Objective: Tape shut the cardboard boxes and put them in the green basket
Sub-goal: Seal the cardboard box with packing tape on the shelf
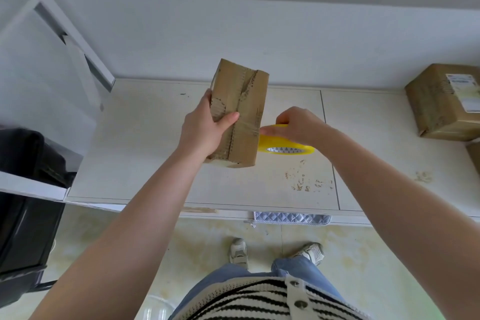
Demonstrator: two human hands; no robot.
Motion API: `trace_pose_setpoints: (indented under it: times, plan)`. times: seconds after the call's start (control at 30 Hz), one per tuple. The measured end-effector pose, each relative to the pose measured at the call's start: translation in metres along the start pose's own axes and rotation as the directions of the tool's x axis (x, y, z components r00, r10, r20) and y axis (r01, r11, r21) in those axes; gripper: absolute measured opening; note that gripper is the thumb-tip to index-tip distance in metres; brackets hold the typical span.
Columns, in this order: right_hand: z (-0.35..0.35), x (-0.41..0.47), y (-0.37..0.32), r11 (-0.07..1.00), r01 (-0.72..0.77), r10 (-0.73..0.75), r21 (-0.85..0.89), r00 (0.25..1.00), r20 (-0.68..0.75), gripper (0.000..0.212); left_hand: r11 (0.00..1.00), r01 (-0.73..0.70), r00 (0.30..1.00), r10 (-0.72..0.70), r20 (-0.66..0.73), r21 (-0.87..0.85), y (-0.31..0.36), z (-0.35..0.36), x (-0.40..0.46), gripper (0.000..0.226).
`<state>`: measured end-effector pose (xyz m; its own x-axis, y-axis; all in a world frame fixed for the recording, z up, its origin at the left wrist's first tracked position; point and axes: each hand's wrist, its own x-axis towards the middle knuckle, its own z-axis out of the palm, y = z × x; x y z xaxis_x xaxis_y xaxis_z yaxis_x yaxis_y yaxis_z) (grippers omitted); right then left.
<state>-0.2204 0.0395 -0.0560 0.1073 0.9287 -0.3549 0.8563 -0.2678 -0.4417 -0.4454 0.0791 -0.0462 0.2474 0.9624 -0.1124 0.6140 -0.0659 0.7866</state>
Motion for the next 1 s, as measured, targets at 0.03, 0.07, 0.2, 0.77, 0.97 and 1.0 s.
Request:
trace_pose_setpoints:
  times: [0.03,0.07,0.2,0.77,0.97,1.0]
  plan:
    - [-0.002,0.000,0.001,1.000,0.006,-0.006,0.014,1.000,-0.008,0.063,1.000,-0.021,1.000,0.021,-0.014,0.017,0.005,-0.002,-0.001,0.060]
    - [-0.003,-0.001,0.002,1.000,0.012,-0.012,0.029,1.000,-0.016,0.066,0.999,-0.039,0.999,0.039,-0.029,0.029,0.009,-0.005,-0.001,0.061]
    - [-0.014,-0.012,0.007,0.997,0.030,-0.027,0.069,0.999,-0.045,0.073,0.997,-0.072,0.997,0.072,-0.041,-0.008,0.021,-0.008,-0.006,0.058]
    - [-0.055,-0.049,0.004,0.964,0.037,-0.006,-0.262,0.993,0.118,0.056,0.476,0.578,0.815,-0.299,0.497,-0.663,-0.038,0.089,-0.041,0.044]
    - [-0.027,-0.033,-0.024,0.948,0.079,-0.076,-0.308,0.997,0.020,0.052,0.809,0.142,0.983,-0.047,0.179,-0.570,-0.058,0.068,-0.031,0.072]
    - [-0.025,-0.031,-0.029,0.935,0.101,-0.099,-0.340,0.995,0.023,0.055,0.856,-0.003,0.978,0.109,0.175,-0.518,-0.055,0.064,-0.029,0.067]
